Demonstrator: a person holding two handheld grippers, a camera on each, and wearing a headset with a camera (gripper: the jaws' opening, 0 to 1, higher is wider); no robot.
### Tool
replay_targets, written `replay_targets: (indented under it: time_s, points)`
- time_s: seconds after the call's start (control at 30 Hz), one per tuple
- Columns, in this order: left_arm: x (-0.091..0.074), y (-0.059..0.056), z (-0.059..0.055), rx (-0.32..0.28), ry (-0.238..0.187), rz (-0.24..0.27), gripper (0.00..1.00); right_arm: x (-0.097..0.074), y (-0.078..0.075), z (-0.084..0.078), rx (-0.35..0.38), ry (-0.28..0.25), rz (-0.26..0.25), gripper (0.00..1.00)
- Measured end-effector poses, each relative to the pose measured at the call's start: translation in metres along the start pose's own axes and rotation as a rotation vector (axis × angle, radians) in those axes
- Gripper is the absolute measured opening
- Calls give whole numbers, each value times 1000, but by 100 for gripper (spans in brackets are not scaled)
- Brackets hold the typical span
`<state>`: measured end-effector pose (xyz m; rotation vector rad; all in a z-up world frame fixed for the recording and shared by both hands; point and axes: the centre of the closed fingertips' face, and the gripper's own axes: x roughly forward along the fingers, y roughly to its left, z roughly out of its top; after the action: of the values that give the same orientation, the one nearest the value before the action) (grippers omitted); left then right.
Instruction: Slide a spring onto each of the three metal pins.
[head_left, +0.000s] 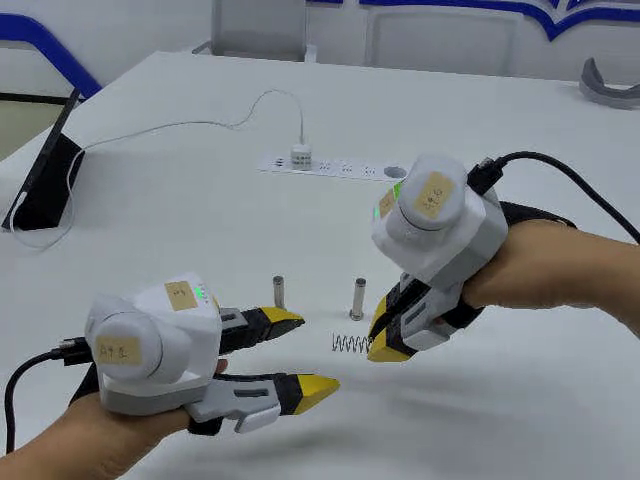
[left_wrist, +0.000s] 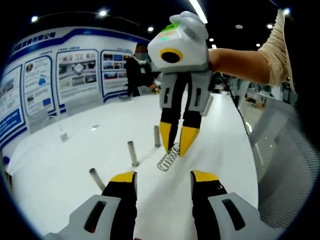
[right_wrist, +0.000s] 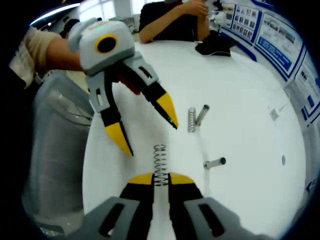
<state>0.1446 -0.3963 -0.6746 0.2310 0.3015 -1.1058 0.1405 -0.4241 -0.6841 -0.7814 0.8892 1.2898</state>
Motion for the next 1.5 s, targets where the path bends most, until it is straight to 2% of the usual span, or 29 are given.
replay_targets:
  time_s: [0.33, 0.8, 1.23, 1.5]
  points:
    - [7, -11, 7, 55, -9, -42, 29, -3, 10, 6, -63, 7, 23, 12]
    - [7, -22, 8, 103, -7, -72, 14, -4, 19, 7, -119, 28, 50, 12]
    - [7, -24, 7, 121, -2, -77, 12, -11, 23, 12, -129, 38, 46, 12]
    - [7, -23, 7, 124, -3, -75, 12, -20, 24, 26, -138, 14, 32, 12]
